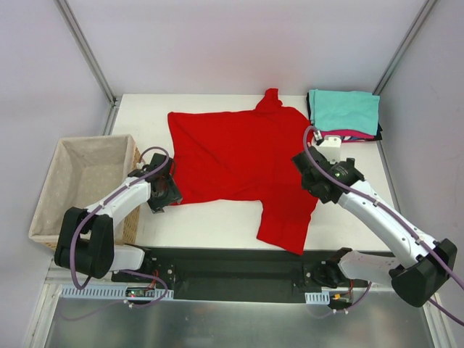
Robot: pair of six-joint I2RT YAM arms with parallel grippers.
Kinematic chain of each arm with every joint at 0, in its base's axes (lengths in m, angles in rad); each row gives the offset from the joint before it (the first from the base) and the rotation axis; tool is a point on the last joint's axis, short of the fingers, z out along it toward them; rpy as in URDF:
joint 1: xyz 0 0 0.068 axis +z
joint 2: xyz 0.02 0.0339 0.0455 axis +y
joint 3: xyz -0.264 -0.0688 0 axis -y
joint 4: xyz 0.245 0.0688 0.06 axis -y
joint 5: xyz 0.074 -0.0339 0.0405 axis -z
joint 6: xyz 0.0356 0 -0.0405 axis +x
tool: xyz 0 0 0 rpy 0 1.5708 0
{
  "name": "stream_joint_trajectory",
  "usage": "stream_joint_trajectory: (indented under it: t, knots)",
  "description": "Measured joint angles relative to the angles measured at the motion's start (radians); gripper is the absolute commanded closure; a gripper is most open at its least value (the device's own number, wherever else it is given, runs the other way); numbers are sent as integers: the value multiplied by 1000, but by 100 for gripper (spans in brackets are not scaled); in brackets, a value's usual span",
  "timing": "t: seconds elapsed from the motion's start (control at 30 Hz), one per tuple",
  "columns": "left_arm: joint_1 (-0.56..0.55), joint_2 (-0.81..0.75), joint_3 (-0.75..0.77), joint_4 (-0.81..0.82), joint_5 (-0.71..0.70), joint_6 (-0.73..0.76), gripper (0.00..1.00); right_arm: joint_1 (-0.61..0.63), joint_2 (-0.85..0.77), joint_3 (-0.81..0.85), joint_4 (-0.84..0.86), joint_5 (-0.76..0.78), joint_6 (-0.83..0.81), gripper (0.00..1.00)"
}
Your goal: Fold and stack the t-shirts
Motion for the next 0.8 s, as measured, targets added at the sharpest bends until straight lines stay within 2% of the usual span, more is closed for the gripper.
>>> stream_joint_trajectory:
  t: [0.37,0.8]
  knots:
    - [0,74,2,45,-32,-31,44,0,-53,-3,0,-19,-10,3]
    - [0,33,2,121,-30,-41,44,0,-86,-4,0,-20,-32,3]
